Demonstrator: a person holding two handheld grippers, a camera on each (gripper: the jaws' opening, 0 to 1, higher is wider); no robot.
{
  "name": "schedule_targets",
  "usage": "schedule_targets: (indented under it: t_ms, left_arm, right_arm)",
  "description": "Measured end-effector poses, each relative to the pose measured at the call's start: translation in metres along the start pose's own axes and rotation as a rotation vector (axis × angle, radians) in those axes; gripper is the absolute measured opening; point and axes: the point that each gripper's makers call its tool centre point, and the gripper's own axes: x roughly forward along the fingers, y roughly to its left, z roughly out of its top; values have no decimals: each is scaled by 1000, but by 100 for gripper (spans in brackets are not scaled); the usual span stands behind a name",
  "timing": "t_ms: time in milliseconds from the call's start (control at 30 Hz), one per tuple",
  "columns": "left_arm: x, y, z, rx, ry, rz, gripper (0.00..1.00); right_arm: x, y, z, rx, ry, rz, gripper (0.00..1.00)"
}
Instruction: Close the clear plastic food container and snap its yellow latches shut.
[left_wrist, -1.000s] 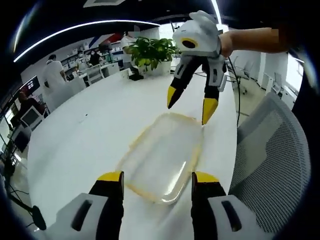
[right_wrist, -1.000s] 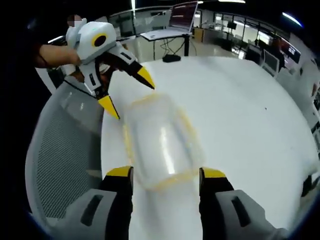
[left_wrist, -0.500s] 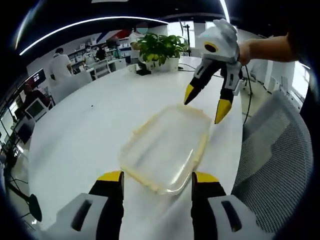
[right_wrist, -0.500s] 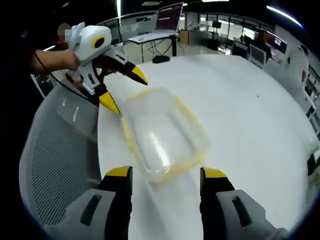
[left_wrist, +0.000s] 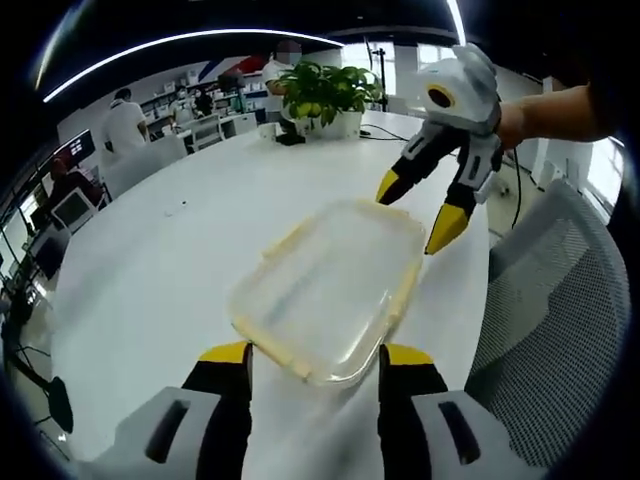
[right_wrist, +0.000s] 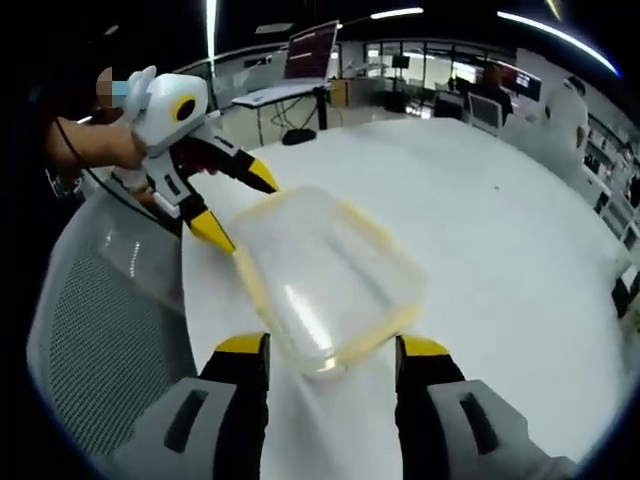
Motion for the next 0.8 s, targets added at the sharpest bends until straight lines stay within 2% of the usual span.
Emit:
schedule_targets:
  t_ms: [467,800]
  left_arm:
    - [7,9,4,6,0,-9,44]
    - [18,25,12,14,5,-13,45]
  right_arm:
    - [4,-12,6,46,-19,-40,47]
    - [11,-28,13,48,-15,-61,46]
